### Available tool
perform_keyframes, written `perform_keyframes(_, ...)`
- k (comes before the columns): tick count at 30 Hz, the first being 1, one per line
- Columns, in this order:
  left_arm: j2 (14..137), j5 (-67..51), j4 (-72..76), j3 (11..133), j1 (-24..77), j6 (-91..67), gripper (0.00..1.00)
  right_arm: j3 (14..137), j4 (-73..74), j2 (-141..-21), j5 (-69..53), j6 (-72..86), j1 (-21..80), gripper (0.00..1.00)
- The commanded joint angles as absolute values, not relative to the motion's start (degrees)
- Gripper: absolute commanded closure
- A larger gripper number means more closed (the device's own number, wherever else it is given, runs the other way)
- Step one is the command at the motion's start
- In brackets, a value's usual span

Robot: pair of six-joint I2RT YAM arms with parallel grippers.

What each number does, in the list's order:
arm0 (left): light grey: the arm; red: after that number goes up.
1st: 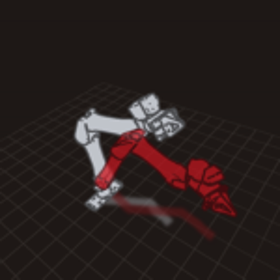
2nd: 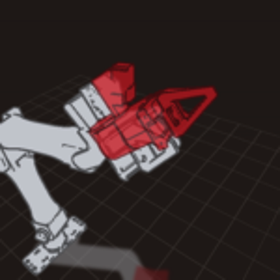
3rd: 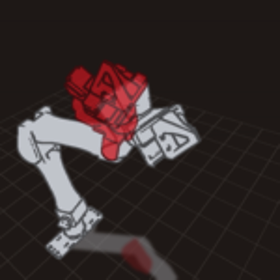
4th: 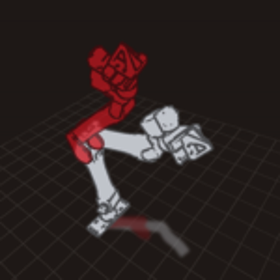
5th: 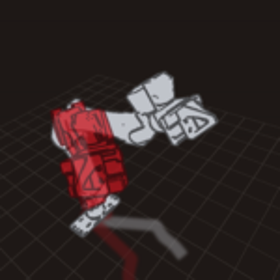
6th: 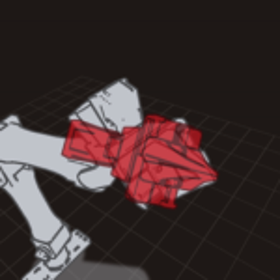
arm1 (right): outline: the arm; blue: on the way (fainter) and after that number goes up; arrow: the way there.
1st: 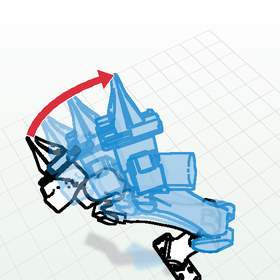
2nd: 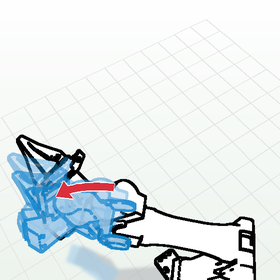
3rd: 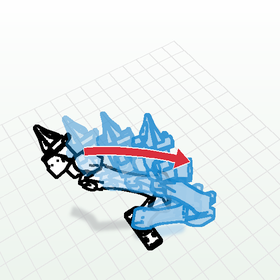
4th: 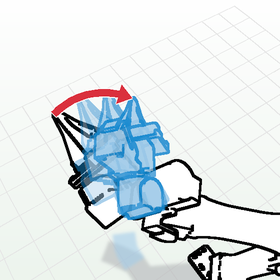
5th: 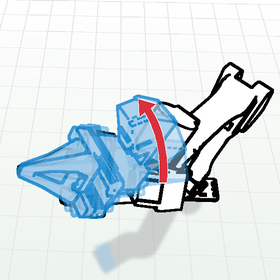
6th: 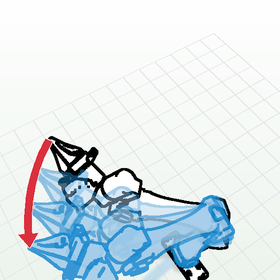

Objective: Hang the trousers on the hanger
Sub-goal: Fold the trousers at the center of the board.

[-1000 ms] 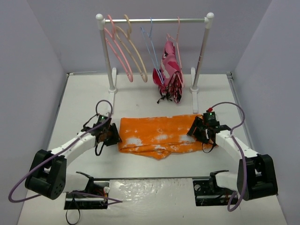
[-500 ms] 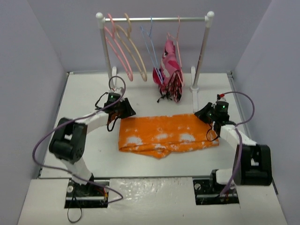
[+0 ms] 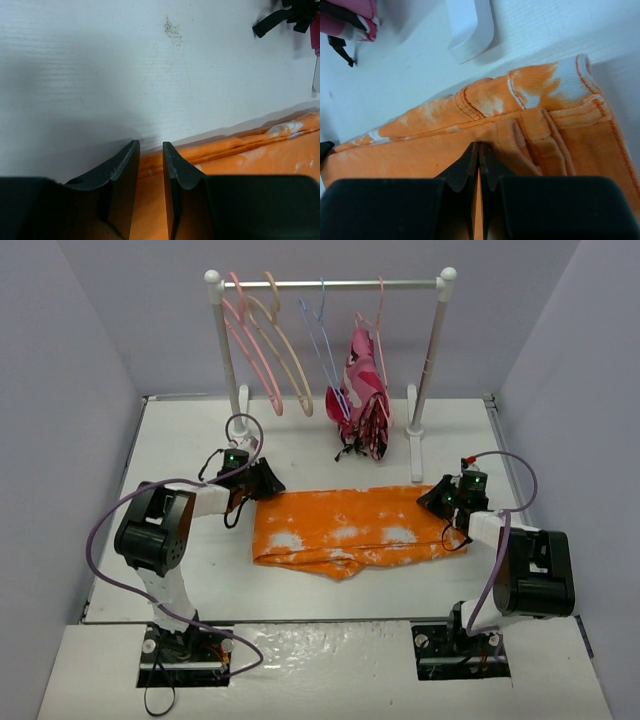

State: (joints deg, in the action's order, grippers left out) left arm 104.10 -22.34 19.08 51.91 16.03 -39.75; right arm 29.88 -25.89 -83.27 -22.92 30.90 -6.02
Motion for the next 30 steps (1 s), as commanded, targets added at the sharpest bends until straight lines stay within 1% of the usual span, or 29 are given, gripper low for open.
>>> perform_keyframes(1, 92.1, -20.9, 18.6, 50.5, 14.9, -34.1, 0.75, 34.9, -24.2, -76.4, -23.3, 27.0, -6.1, 1.00)
perform_keyframes(4, 87.8, -21.9, 19.1, 47.6, 14.9, -34.0, 0.76, 35.9, -22.4, -74.9, -25.3, 26.3, -5.7, 1.00)
perform_keyframes(5, 87.5, -22.5, 19.7, 46.6, 14.9, -34.2, 0.79, 35.9, -22.3, -74.7, -25.9, 26.2, -5.5, 1.00)
perform_keyframes(8, 89.6, -23.8, 22.5, 43.4, 14.9, -34.9, 0.99, 35.0, -23.3, -74.4, -26.8, 26.2, -4.6, 1.00)
perform_keyframes(9, 90.6, -24.3, 23.8, 42.8, 14.9, -35.2, 1.00, 34.5, -23.5, -74.6, -27.0, 26.1, -4.0, 1.00)
perform_keyframes(16, 101.3, -22.2, 30.5, 39.8, 14.5, -38.5, 1.00, 31.9, -25.9, -76.0, -26.2, 25.3, -1.2, 1.00)
perform_keyframes(21, 103.4, -20.5, 32.2, 38.7, 14.2, -39.6, 1.00, 31.3, -24.4, -76.3, -24.8, 23.8, -1.1, 1.00)
perform_keyframes(23, 103.3, -21.1, 31.3, 39.2, 14.2, -39.0, 1.00, 32.1, -23.4, -75.9, -26.8, 23.3, -0.6, 1.00)
perform_keyframes(26, 102.1, -21.3, 28.8, 39.8, 14.4, -38.7, 1.00, 35.8, -21.7, -75.3, -30.8, 22.3, 5.7, 1.00)
perform_keyframes(30, 100.3, -21.5, 25.2, 40.4, 14.4, -39.3, 1.00, 37.5, -28.3, -76.3, -33.3, 28.3, 15.5, 1.00)
